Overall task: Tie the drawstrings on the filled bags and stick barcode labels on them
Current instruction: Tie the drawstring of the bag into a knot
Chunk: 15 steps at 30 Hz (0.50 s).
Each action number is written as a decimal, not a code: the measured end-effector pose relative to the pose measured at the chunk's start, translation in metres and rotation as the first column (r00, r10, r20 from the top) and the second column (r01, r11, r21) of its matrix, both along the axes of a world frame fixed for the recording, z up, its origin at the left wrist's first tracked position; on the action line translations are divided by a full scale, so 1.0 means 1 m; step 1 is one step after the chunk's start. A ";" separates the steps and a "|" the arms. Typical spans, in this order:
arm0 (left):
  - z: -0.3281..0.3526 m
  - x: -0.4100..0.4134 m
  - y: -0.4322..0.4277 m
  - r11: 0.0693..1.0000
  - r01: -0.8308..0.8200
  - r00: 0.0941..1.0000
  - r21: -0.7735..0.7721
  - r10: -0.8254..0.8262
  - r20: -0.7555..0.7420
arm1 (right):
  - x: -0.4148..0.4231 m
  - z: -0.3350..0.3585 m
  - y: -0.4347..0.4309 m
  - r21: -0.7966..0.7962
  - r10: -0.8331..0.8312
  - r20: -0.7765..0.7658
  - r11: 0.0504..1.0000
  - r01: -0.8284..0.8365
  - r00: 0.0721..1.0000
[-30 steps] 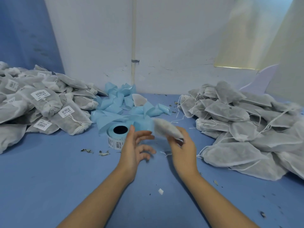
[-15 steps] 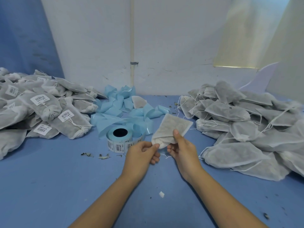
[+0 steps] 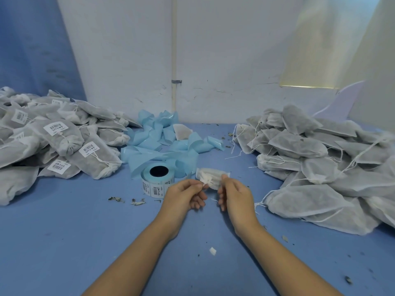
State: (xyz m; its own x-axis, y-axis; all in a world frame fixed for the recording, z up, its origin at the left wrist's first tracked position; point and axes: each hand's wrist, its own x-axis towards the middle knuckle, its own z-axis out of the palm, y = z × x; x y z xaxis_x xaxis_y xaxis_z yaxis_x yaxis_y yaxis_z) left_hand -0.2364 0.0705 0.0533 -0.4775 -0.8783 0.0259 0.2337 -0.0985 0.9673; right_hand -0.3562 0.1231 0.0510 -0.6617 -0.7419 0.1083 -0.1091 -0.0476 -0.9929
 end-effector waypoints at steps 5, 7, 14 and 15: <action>-0.002 -0.001 0.000 0.997 0.021 1.000 -0.071 -0.020 0.021 | 0.006 0.000 0.004 0.019 0.165 -0.094 0.986 -0.164 0.982; -0.003 -0.001 0.001 0.992 0.040 0.997 -0.116 -0.033 0.067 | 0.004 0.000 0.004 0.018 0.190 -0.073 0.982 -0.189 0.979; -0.002 -0.003 0.006 0.964 0.114 0.977 -0.241 -0.065 0.201 | 0.002 0.004 0.006 -0.071 0.265 0.056 0.963 -0.261 0.963; -0.002 -0.004 0.006 0.963 0.119 0.975 -0.241 -0.069 0.210 | 0.001 0.004 0.006 -0.081 0.255 0.091 0.965 -0.248 0.963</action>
State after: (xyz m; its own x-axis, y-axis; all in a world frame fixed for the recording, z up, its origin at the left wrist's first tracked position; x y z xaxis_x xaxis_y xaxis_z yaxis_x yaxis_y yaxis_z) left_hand -0.2402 0.0769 0.0515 -0.5754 -0.8065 0.1360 0.0370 0.1405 0.9894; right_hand -0.3549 0.1291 0.0551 -0.4650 -0.8787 0.1076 0.0141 -0.1288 -0.9916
